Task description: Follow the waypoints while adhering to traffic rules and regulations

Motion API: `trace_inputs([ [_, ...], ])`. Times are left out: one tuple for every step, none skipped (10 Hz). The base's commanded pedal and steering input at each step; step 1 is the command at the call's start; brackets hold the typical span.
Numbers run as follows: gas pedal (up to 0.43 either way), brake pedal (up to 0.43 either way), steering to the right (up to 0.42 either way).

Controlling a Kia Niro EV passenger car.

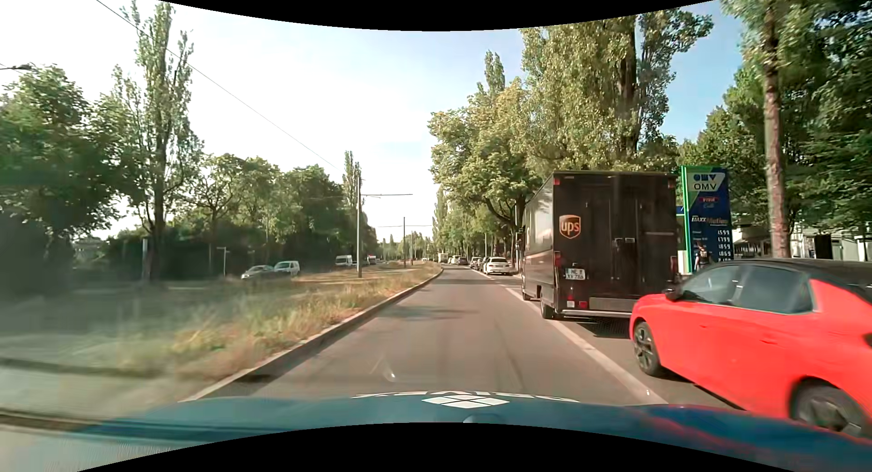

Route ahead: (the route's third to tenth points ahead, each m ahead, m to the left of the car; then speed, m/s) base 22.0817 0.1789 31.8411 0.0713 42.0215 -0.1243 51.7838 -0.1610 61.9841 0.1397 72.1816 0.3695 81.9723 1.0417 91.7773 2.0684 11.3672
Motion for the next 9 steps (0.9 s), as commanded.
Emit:
trace_inputs([
  [0.378,0.0,0.021],
  [0.319,0.0,0.02],
  [0.22,0.0,0.019],
  [0.209,0.0,0.018],
  [0.209,0.0,0.016],
  [0.209,0.0,0.014],
  [0.209,0.0,0.012],
  [0.209,0.0,0.01],
  [0.209,0.0,0.009],
])
